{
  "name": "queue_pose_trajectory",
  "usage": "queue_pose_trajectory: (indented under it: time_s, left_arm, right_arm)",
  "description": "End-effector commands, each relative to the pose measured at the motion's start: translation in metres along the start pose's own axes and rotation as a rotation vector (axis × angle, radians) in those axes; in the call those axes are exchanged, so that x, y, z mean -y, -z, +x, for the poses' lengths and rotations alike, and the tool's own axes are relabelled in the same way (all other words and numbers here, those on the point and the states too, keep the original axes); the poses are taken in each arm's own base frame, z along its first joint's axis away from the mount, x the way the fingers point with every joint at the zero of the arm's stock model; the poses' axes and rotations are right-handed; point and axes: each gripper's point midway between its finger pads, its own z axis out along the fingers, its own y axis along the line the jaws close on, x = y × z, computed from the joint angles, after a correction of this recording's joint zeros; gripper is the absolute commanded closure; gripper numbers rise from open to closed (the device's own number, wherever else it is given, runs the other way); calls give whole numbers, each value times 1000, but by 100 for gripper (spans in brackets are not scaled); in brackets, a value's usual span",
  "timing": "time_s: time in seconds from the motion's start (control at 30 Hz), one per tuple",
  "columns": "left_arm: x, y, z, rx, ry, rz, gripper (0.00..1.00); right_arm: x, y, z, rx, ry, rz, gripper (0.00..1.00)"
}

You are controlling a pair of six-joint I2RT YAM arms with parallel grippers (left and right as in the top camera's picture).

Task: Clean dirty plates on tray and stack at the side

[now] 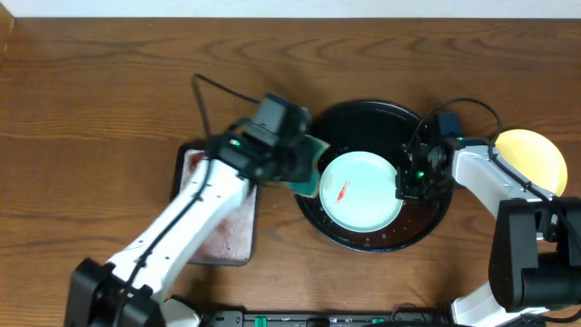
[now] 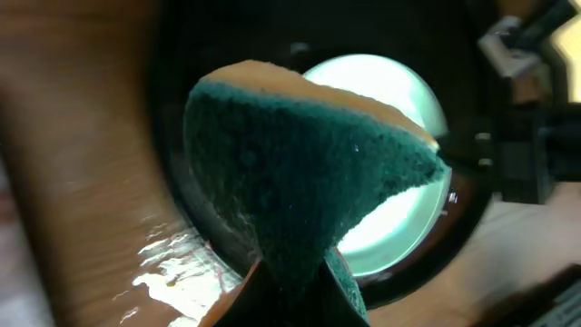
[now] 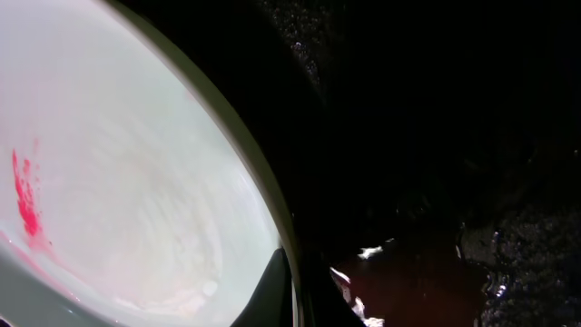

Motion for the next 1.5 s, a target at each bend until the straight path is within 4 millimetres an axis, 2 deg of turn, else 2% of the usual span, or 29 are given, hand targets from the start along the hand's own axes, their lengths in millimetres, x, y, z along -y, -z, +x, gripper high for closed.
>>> queue_pose_trajectory:
  time_s: [0.0,0.1,0.33,0.4,0.47,0.5,0.6,0.67,0.7,0.73,0.83,0.97,1.03,1.1,1.17,1.23,1.33,1.4,1.47]
  left_arm:
    - [21,-28,8,-37,41,31,93]
    - [34,-64,24,-99,75,29,93]
    - [69,-139,59,-217,124,128,93]
    - [69,-155,65,-234,156,130,93]
    - [51,-174,73,-259,187,79,93]
    - [44,-176,74,-259,194,52,93]
    - [-4,-177,72,-226,199,-147,93]
    - [-39,-165,68,-199,181,-314,93]
    - [-49,-160,65,-189,170,-364,93]
    - [-70,-149,60,-163,143,-479,93]
    - [-94,-130,49,-130,69,-628,93]
    - [-107,-112,37,-98,2,-749,93]
    - [-102,-117,37,-103,10,-717,93]
    - [-87,-129,40,-123,37,-613,92]
    - [-58,-145,42,-156,73,-439,93]
    - [-20,-159,42,-184,108,-228,92]
    - [27,-166,39,-204,244,-14,93]
    - [49,-167,37,-207,286,71,93]
    - [62,-169,36,-195,310,100,92]
  right_arm:
    - [7,-6,-1,-8,3,32,99]
    - [17,-5,1,-13,-13,94,99]
    - [19,-5,3,-21,-16,103,99]
    - [19,-5,5,-26,-17,104,99]
    - [19,-5,6,-31,-18,105,99]
    - [19,-5,6,-32,-18,105,99]
    - [19,-5,7,-35,-18,105,99]
    - [19,-5,8,-41,-20,107,99]
    - [19,-5,9,-42,-20,107,99]
    - [20,-5,9,-44,-20,107,99]
    - [20,-5,9,-44,-20,107,99]
    - [23,-4,9,-42,-20,129,99]
    - [25,-4,9,-41,-20,141,99]
    - [27,-4,9,-40,-19,148,99]
    - [26,-4,9,-40,-15,148,99]
    - [26,-4,9,-41,-10,148,99]
    - [26,-4,9,-43,12,147,99]
    - [24,-5,10,-47,24,148,99]
    - [22,-5,11,-50,34,148,99]
